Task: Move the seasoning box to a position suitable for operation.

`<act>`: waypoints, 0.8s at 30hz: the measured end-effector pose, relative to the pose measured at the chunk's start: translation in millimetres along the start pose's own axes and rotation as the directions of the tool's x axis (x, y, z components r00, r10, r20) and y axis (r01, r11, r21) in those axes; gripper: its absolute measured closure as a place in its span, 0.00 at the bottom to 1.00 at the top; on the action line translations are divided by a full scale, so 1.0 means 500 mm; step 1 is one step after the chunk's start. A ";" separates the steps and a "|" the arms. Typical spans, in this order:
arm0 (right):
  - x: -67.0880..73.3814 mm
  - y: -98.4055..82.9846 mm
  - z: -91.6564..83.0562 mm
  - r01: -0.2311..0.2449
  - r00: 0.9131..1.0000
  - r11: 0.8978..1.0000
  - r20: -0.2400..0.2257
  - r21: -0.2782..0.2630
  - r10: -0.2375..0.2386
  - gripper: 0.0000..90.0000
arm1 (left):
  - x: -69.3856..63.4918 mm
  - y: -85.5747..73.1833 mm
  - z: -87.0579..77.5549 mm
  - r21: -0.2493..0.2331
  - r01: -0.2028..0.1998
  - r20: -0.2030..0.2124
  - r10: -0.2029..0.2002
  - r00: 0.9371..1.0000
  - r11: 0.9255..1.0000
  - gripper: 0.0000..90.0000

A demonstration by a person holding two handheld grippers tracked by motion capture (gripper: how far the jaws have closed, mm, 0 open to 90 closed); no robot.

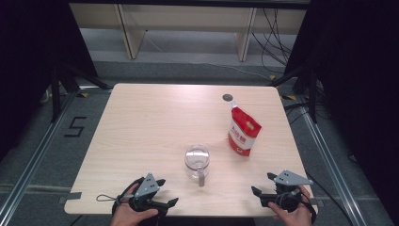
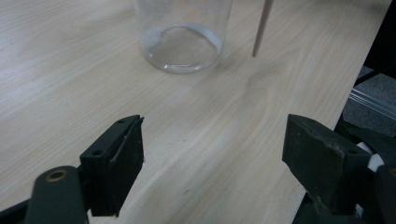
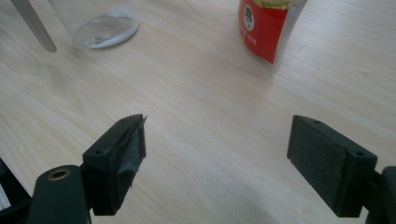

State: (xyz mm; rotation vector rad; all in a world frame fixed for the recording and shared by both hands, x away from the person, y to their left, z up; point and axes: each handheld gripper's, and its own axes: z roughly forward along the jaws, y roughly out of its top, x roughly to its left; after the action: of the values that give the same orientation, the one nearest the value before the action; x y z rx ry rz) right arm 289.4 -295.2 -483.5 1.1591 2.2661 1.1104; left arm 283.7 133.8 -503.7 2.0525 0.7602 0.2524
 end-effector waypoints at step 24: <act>0.001 -0.001 0.006 0.025 0.999 1.000 -0.030 -0.003 -0.025 0.23 | -0.061 0.079 0.129 -0.045 -0.056 0.031 0.058 0.998 0.997 0.61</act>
State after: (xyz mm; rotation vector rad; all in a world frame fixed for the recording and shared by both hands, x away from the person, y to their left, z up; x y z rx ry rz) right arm 290.6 -293.3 -485.5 1.1175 2.2940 1.1284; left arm 305.3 55.1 -504.9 2.0338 0.6715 0.2651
